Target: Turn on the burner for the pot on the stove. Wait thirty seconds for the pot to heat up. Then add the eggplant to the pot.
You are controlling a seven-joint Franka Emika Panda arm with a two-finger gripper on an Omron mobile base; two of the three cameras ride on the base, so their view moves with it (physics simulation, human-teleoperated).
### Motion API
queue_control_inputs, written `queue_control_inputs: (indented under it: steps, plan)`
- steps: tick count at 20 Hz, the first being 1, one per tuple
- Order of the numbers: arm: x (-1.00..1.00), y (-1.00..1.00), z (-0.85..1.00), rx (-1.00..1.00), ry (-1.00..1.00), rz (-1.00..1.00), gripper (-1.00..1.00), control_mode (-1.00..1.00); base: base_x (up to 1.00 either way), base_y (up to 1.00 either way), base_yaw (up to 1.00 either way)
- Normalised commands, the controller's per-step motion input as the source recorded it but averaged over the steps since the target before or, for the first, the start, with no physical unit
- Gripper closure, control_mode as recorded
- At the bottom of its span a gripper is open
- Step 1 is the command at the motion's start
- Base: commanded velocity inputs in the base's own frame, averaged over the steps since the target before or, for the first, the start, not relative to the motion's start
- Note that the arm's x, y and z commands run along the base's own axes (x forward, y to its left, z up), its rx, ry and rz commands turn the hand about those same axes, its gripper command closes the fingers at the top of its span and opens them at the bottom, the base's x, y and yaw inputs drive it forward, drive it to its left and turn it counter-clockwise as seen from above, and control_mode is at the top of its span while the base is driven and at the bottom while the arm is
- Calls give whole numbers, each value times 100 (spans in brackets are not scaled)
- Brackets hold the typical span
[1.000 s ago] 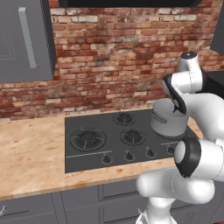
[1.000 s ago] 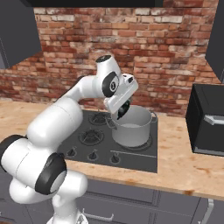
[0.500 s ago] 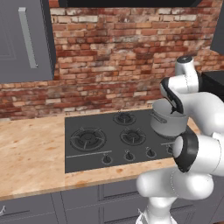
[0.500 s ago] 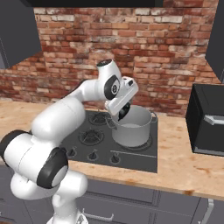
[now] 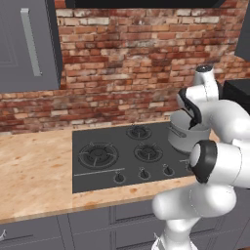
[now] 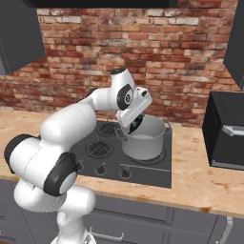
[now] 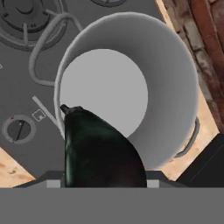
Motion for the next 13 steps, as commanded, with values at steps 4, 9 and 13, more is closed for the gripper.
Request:
queue_control_inputs:
  steps: [4, 9, 13]
  plan:
    - [10, -11, -21, 9, 0, 0, 100, -100, 0, 0, 0]
    - [7, -2, -40, 6, 0, 0, 100, -100, 0, 0, 0]
    - [2, 0, -48, 2, 0, 0, 100, -100, 0, 0, 0]
